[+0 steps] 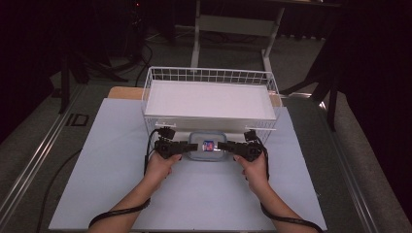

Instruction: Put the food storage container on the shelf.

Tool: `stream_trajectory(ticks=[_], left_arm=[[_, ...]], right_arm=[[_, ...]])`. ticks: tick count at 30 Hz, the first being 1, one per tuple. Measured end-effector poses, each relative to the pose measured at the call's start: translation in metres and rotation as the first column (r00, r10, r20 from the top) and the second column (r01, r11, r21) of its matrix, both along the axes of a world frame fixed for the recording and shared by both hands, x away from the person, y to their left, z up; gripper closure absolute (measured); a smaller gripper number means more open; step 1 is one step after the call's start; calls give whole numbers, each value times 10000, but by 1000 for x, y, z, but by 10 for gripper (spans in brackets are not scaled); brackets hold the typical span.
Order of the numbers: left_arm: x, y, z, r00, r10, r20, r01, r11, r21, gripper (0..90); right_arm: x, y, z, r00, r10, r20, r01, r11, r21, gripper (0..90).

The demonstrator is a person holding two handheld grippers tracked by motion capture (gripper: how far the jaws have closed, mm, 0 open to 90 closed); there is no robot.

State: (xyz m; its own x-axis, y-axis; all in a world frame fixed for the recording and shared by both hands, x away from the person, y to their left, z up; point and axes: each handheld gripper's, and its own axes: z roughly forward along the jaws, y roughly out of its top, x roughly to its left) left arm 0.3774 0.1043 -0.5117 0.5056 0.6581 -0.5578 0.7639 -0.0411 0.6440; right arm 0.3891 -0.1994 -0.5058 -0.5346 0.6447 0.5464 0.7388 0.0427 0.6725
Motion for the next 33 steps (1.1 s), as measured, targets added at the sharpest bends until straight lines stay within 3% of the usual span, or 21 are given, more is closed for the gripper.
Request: stream_trajectory(ticks=[4,6,11,13,15,18,20,21,22,23,29,32,33], left_arm=[[4,0,-3,9999,142,-33,-143,9999,-54,497],[9,1,-5,9998,166,-128,-171,9992,-364,497],[11,1,-4,9996,267,10,-266,9984,-493,495],[11,1,-4,9996,292,3,-292,9986,-444,495],[10,-2,-3,9991,257,323,-257,9997,-15,493],[9,-3,-3,9989,379,269,-373,9991,-199,479],[7,-5,-3,9957,520,769,-528,9986,95,463],[7,-5,-3,9957,520,769,-528,9986,95,461],[5,-7,-1,9903,706,1197,-761,9962,426,461],[6,-6,-1,9885,670,1354,-750,9957,550,461],[10,-15,-6,9916,637,1124,-704,9959,561,445],[11,-14,-8,9926,673,1014,-714,9968,365,429],[12,-13,-8,9913,640,1149,-688,9969,384,420]], right_arm=[[2,1,-2,10000,-88,-36,88,10000,-34,494],[6,1,-4,9998,-201,-29,201,9998,31,494],[7,4,1,9994,-322,106,323,9994,-104,491],[9,4,0,9993,-338,168,339,9994,-35,484],[9,5,-3,9986,-417,325,422,9990,-148,454],[7,8,-2,9976,-523,451,537,9981,-299,440],[7,9,-3,9964,-554,638,579,9976,-386,437],[7,9,-3,9963,-570,638,595,9975,-382,438],[6,9,-3,9957,-618,690,647,9971,-402,433],[7,9,-3,9953,-631,732,664,9969,-431,429],[10,9,-6,9933,-883,743,919,9947,-466,406],[11,9,-6,9922,-958,798,1003,9935,-546,402],[10,9,-5,9909,-1051,845,1102,9922,-589,416]])
